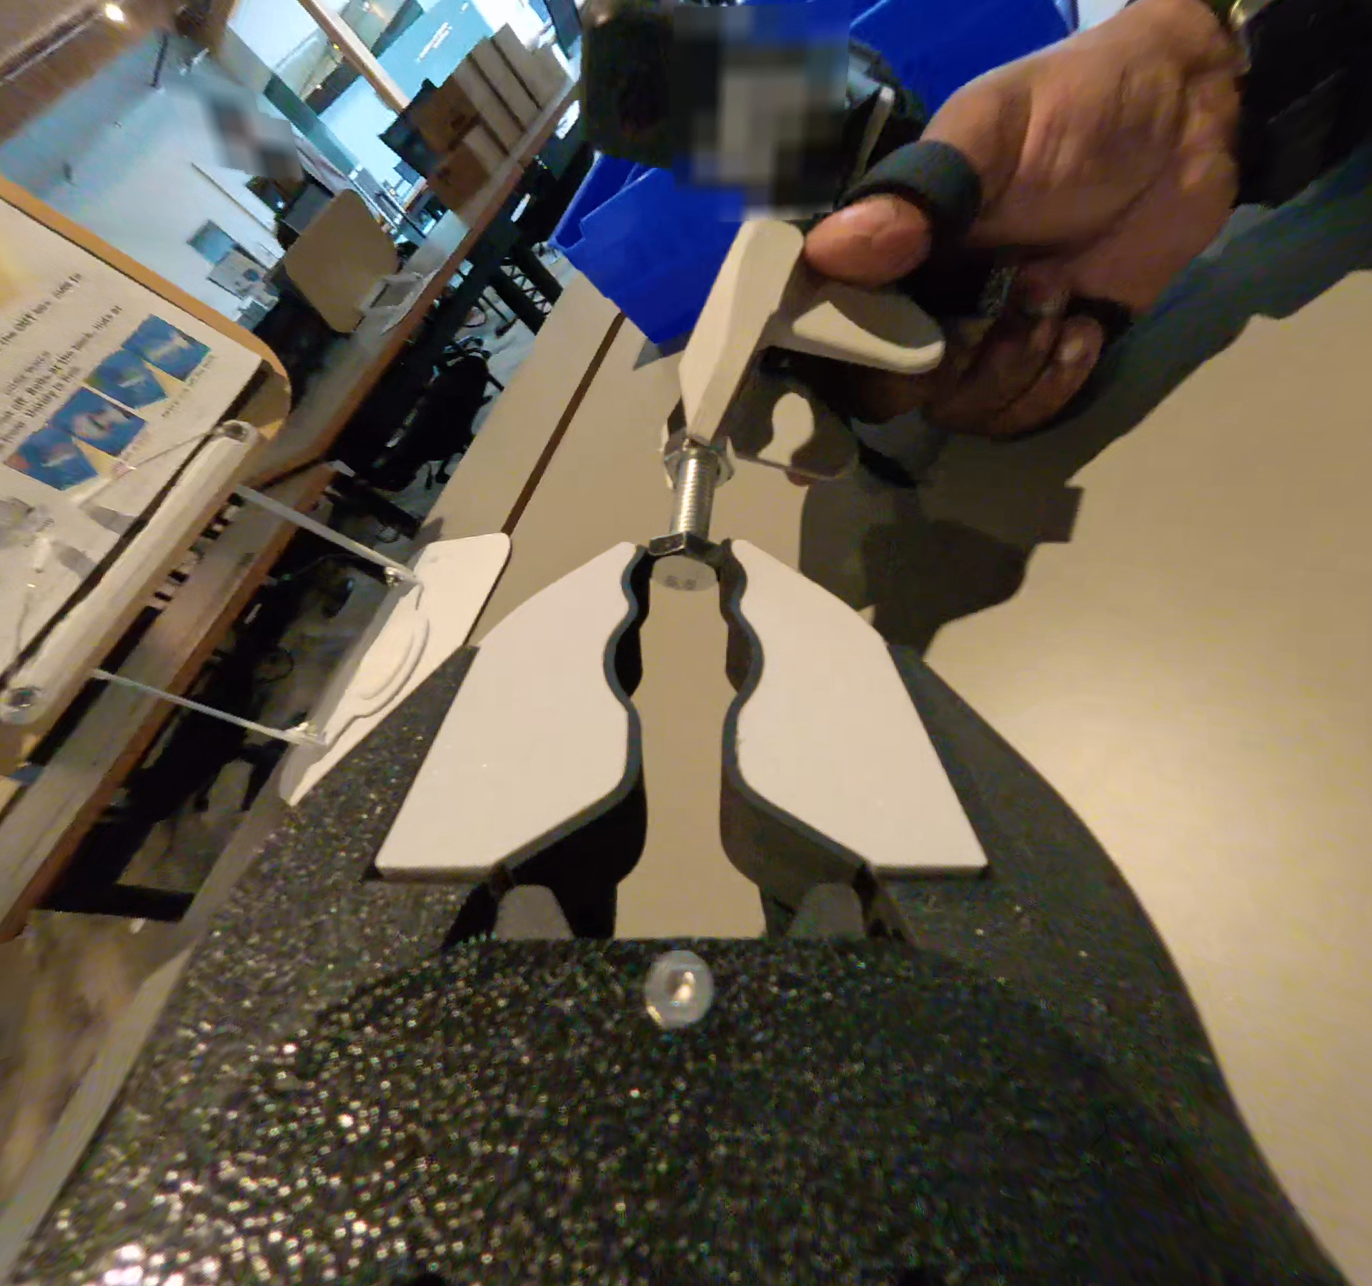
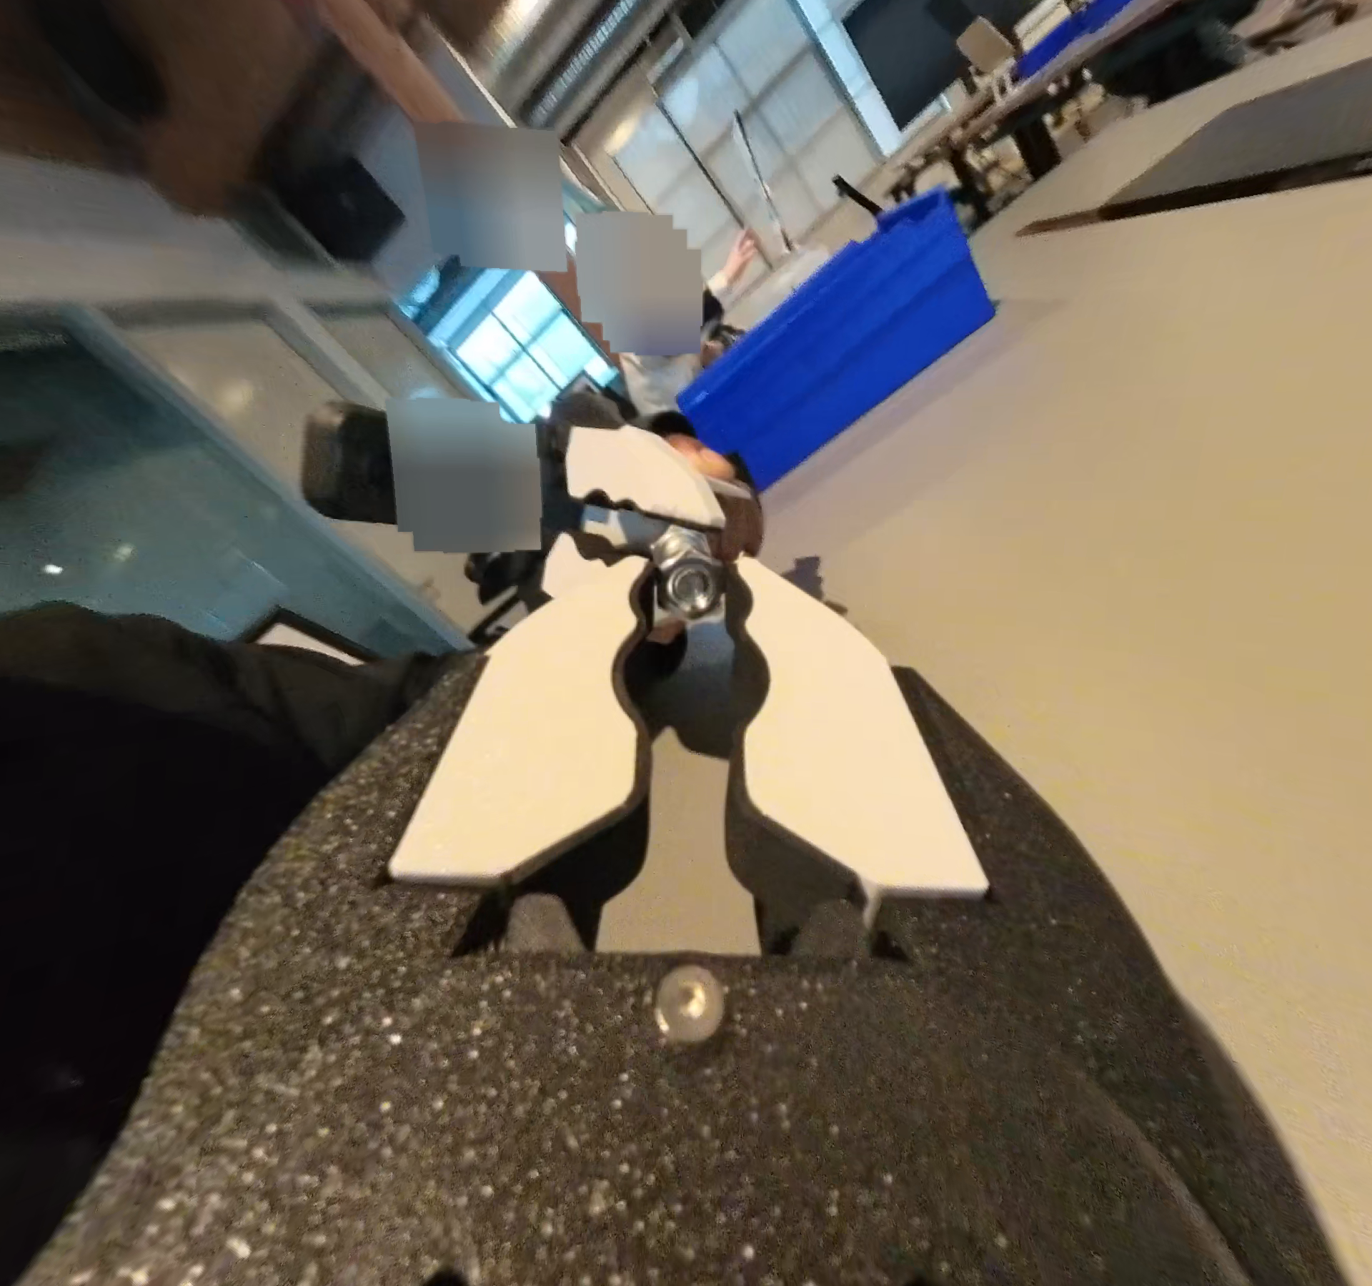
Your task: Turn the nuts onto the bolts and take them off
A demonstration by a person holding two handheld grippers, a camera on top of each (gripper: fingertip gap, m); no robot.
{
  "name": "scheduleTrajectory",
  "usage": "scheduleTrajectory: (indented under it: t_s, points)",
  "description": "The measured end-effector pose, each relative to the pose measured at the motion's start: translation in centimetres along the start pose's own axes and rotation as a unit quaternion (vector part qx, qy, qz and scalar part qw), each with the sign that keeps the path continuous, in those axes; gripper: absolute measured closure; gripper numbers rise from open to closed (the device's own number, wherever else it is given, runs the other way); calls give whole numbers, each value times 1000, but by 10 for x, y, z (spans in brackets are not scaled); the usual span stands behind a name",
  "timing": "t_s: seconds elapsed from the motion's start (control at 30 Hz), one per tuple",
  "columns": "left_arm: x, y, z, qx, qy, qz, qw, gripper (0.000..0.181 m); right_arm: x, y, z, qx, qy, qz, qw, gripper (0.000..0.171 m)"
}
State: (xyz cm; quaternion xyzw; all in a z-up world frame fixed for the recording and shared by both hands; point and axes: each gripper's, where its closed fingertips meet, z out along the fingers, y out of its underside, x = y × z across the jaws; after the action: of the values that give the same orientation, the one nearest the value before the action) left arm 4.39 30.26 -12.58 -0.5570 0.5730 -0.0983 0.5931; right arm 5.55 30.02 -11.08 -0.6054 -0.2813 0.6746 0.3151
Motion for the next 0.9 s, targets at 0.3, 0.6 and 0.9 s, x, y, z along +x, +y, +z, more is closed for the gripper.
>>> scheduleTrajectory:
  t_s: [0.3, 0.6, 0.9]
  points:
    - [-3, -9, -10, 107, 122, -240, 957, 164, -12, 1, -6, -51, 26, -262, 963, 127]
    - [13, -12, -9, 125, 205, -295, 925, 164, -21, 9, -2, -71, 41, -372, 925, 140]
    - [10, -4, -2, 57, 114, -159, 979, 164, -5, 9, 0, -87, 93, -321, 939, 153]
